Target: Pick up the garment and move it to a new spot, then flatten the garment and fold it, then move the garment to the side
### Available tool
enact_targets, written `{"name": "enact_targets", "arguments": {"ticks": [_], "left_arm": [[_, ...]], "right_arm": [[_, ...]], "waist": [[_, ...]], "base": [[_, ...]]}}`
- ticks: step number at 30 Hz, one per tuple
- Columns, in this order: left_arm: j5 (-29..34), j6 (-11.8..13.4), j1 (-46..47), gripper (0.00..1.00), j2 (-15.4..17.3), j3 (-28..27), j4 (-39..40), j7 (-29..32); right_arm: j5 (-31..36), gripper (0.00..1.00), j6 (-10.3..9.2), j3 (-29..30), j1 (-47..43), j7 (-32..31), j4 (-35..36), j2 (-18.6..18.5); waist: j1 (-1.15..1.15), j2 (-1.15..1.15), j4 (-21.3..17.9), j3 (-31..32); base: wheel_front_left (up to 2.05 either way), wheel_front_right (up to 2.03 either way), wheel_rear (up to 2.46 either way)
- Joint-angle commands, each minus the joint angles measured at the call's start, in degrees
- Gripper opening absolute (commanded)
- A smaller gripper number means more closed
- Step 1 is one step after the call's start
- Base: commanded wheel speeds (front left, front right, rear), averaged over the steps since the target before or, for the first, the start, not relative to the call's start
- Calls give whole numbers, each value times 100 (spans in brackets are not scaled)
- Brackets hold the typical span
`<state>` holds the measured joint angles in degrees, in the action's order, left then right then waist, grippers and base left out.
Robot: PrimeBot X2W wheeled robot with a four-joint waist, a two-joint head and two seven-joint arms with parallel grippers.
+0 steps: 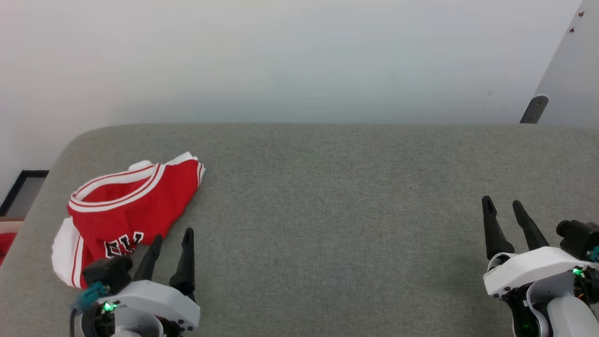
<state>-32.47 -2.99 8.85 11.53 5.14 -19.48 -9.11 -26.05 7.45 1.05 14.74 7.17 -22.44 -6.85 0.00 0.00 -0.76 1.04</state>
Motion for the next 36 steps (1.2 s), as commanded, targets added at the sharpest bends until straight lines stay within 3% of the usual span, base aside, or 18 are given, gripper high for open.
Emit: {"name": "enact_targets", "arguments": {"ticks": [1, 36], "left_arm": [[180, -23, 94, 100, 61, 7, -1, -50], [1670, -150, 210, 100, 116, -33, -364, -474]], "right_arm": [[212, 100, 4, -4, 151, 64, 38, -37], [1601, 100, 5, 161, 230, 540, -151, 53]], "waist": [[0, 0, -3, 1], [0, 0, -49, 28]], "base": [[0, 0, 0], [0, 0, 0]]}}
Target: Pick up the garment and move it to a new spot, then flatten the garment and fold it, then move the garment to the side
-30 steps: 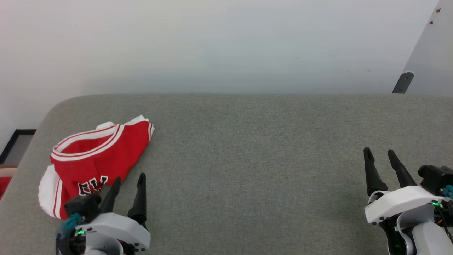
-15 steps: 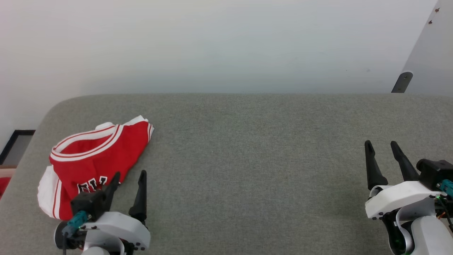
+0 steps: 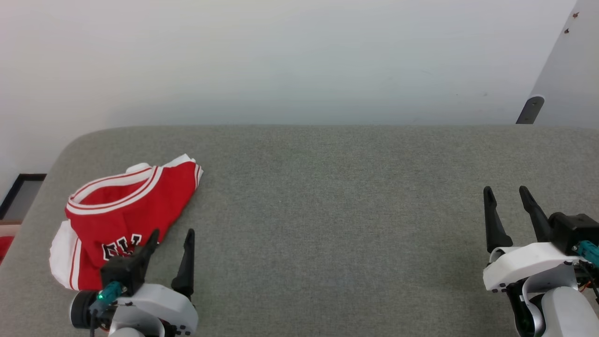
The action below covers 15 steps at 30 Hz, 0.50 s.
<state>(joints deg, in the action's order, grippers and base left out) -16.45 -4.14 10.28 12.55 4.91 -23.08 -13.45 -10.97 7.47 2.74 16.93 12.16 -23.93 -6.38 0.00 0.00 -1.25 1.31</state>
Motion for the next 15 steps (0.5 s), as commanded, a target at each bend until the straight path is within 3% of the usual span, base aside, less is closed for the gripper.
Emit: {"name": "enact_targets", "arguments": {"ticks": [1, 15], "left_arm": [[87, -36, 70, 100, 3, -22, -22, -48], [315, -185, 94, 100, -60, -116, -118, -182]], "right_arm": [[122, 100, 4, -10, 2, 60, -3, 12], [358, 100, 4, 80, -100, 237, 17, 80]], "waist": [[0, 0, -2, 2], [0, 0, -1, 8]], "base": [[0, 0, 0], [0, 0, 0]]}}
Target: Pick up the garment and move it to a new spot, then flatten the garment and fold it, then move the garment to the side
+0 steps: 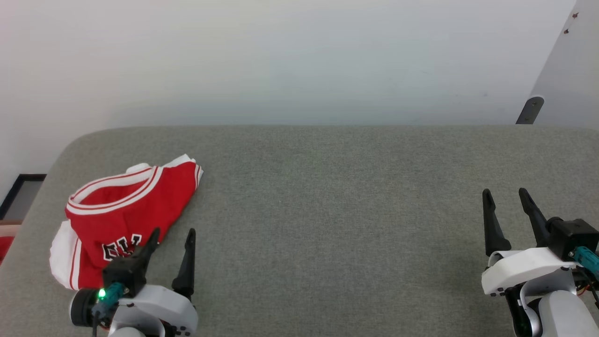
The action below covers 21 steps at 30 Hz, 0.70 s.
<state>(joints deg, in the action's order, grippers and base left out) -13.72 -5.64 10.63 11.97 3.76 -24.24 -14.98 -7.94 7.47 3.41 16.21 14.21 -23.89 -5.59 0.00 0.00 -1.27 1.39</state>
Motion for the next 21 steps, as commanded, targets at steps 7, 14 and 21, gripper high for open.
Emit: {"name": "enact_targets", "arguments": {"ticks": [7, 14, 21], "left_arm": [[-29, -51, 67, 100, -51, -33, -78, -15], [-51, -7, -124, 100, -135, -115, -64, -15], [-42, 77, -305, 100, -167, -183, -23, -15]], "right_arm": [[-92, 100, 4, -13, -56, 35, 29, 16], [-323, 100, 4, -431, -207, 48, 25, 42], [-480, 100, 4, -799, -279, 66, -8, 85]], "waist": [[0, 0, 88, 20], [0, 0, 538, 37], [0, 0, 1398, 92]], "base": [[0, 0, 0], [0, 0, 0], [0, 0, 0]]}}
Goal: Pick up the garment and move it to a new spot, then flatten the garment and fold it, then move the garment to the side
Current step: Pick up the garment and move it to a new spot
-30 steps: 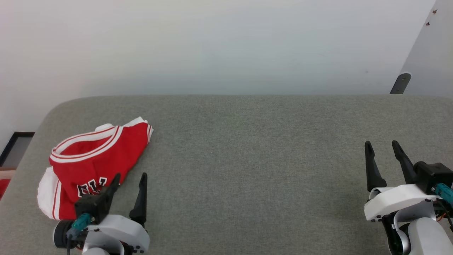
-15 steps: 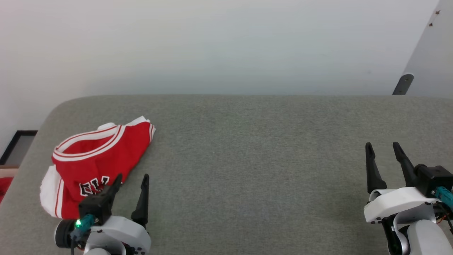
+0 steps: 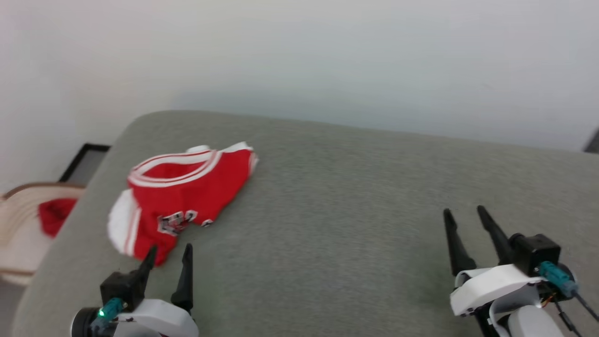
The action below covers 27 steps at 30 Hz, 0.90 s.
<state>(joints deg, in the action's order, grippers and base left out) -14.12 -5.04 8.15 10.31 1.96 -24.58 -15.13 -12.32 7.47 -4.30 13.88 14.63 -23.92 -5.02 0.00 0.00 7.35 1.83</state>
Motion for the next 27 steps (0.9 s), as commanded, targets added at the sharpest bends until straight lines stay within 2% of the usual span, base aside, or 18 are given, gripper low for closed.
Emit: {"name": "enact_targets", "arguments": {"ticks": [1, 11, 21, 27], "left_arm": [[-13, 42, -81, 100, -3, -28, 38, 0], [-83, 178, -435, 100, -103, -174, 235, 0], [-313, 542, -989, 100, -426, -797, 1136, 0], [-262, 604, -1260, 100, -569, -945, 1494, 0]], "right_arm": [[-60, 100, 4, -103, -33, 29, -11, 38], [-336, 100, 3, -730, -14, 54, -118, 173], [-664, 100, 3, -1851, 780, 59, -389, 197], [-860, 100, 3, -2145, 1024, 60, -525, 193]], "waist": [[0, 0, 672, 61], [0, 0, 2081, 111], [0, 0, 2385, -344], [0, 0, 2406, -409]], "base": [[0, 0, 0], [0, 0, 0], [0, 0, 0], [-9, -9, -9]]}}
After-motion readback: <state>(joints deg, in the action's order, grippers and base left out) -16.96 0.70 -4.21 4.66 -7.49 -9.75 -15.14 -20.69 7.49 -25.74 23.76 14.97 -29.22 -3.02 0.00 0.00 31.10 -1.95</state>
